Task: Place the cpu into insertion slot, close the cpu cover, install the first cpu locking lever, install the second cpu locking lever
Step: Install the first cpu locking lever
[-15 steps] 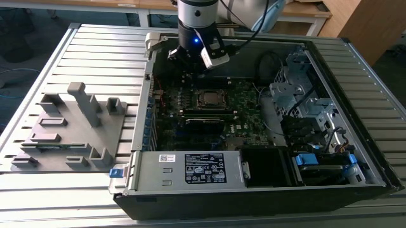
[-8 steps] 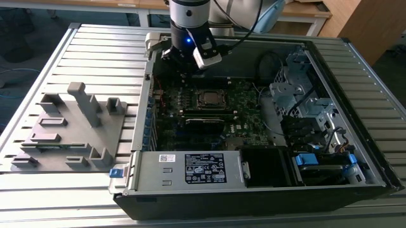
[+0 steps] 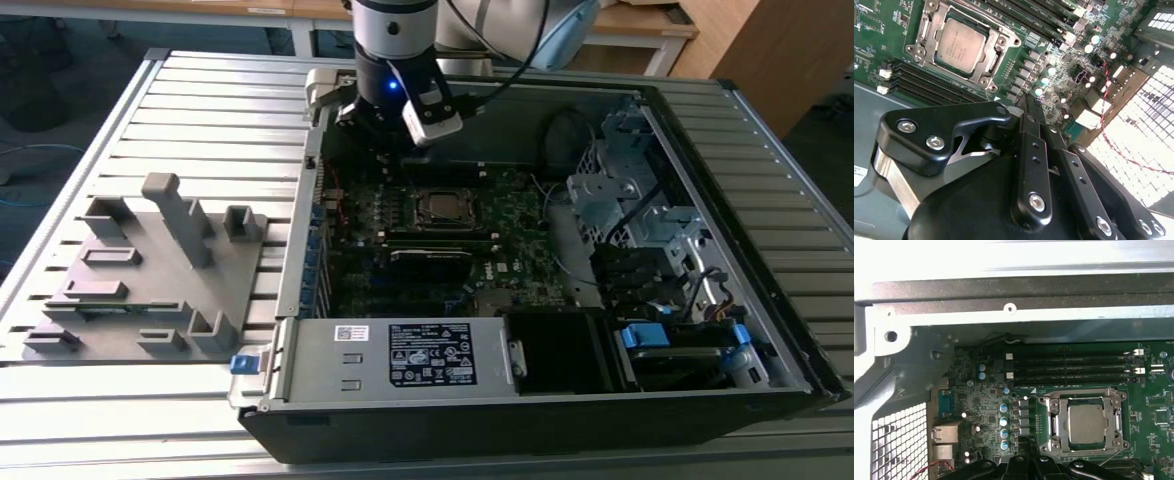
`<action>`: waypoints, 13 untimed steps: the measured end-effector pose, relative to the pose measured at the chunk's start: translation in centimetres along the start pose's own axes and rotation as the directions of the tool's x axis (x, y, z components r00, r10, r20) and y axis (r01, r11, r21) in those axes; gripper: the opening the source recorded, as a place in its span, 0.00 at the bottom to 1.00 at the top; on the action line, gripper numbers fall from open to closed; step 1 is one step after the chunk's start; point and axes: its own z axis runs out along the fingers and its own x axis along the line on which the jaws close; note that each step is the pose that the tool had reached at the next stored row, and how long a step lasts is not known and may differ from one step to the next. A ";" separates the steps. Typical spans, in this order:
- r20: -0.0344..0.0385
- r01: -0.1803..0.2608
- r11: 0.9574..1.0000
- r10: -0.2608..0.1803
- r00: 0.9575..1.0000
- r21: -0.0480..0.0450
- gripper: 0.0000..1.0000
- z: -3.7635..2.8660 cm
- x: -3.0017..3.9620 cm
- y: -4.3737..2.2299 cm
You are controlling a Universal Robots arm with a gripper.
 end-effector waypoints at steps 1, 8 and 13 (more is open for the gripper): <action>0.000 0.000 1.000 0.000 1.000 -0.006 0.10 0.00 0.08 -0.03; -0.004 -0.001 0.998 0.001 1.000 -0.068 0.10 0.00 0.34 -0.21; -0.005 -0.002 0.996 0.001 1.000 -0.088 0.10 0.05 0.40 -0.35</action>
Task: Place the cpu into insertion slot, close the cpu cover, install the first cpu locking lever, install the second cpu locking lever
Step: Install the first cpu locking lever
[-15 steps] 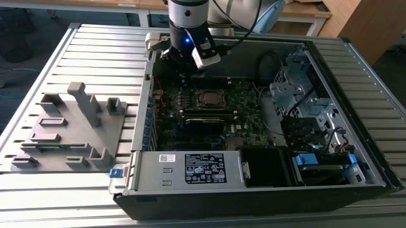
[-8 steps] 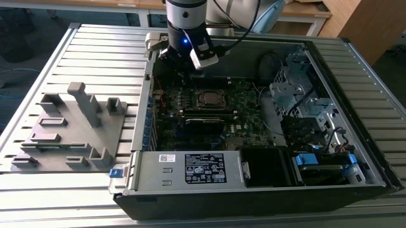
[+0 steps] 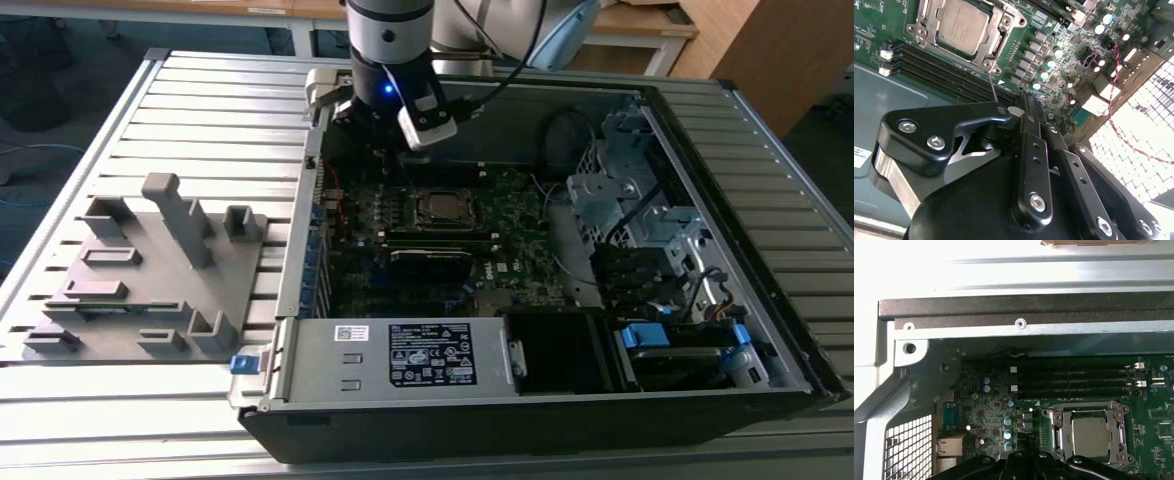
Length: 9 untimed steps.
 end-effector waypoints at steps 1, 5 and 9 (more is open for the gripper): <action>0.000 0.000 1.000 0.000 1.000 -0.001 0.10 0.04 0.02 -0.02; 0.000 0.000 1.000 0.000 1.000 -0.001 0.10 0.05 0.02 -0.03; 0.000 0.000 1.000 0.000 1.000 -0.006 0.10 0.16 0.02 -0.04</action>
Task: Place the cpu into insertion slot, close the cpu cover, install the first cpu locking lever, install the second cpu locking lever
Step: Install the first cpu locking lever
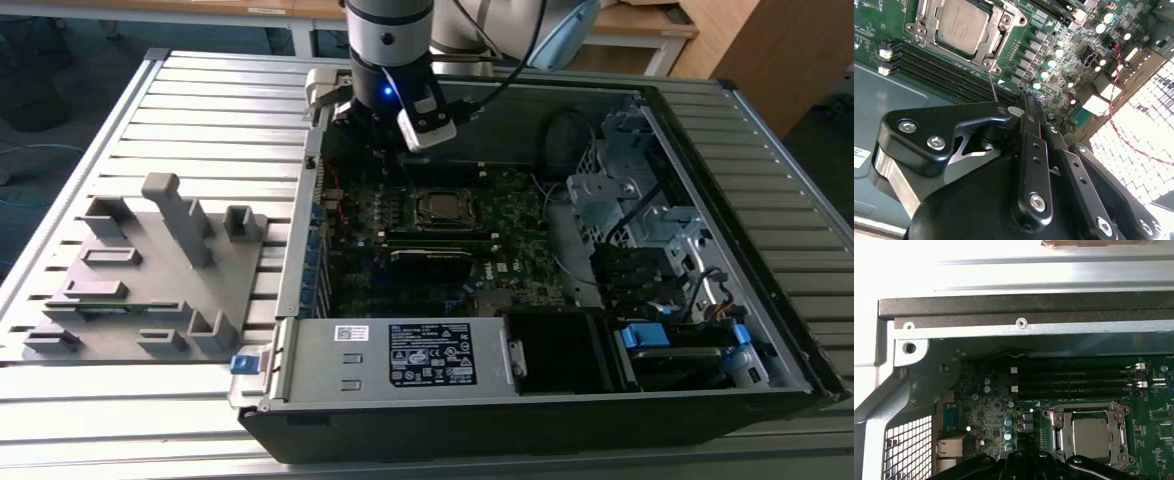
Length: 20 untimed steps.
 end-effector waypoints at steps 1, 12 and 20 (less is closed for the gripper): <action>0.000 0.000 1.000 0.000 1.000 -0.001 0.10 0.09 0.01 -0.01; -0.004 -0.001 0.998 0.001 1.000 -0.056 0.10 0.70 0.14 -0.11; -0.007 -0.003 0.993 0.002 1.000 -0.116 0.10 0.82 0.26 -0.17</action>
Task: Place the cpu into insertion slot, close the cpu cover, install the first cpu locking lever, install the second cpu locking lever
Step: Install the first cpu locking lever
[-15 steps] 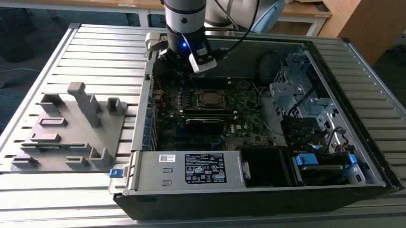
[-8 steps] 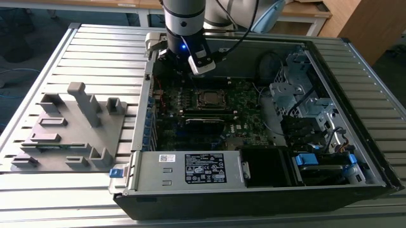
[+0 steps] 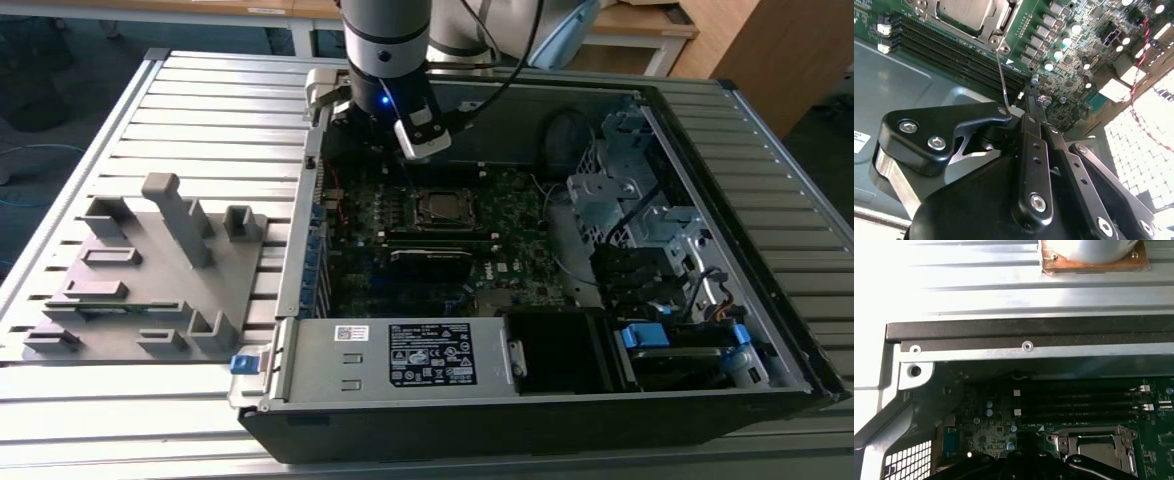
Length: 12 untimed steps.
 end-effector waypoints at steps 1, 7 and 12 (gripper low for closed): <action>0.000 0.000 1.000 0.000 1.000 -0.003 0.10 0.02 0.02 -0.01; -0.003 -0.001 0.999 0.001 1.000 -0.048 0.10 0.15 0.08 -0.08; -0.003 -0.001 0.999 0.001 1.000 -0.051 0.10 0.16 0.00 -0.08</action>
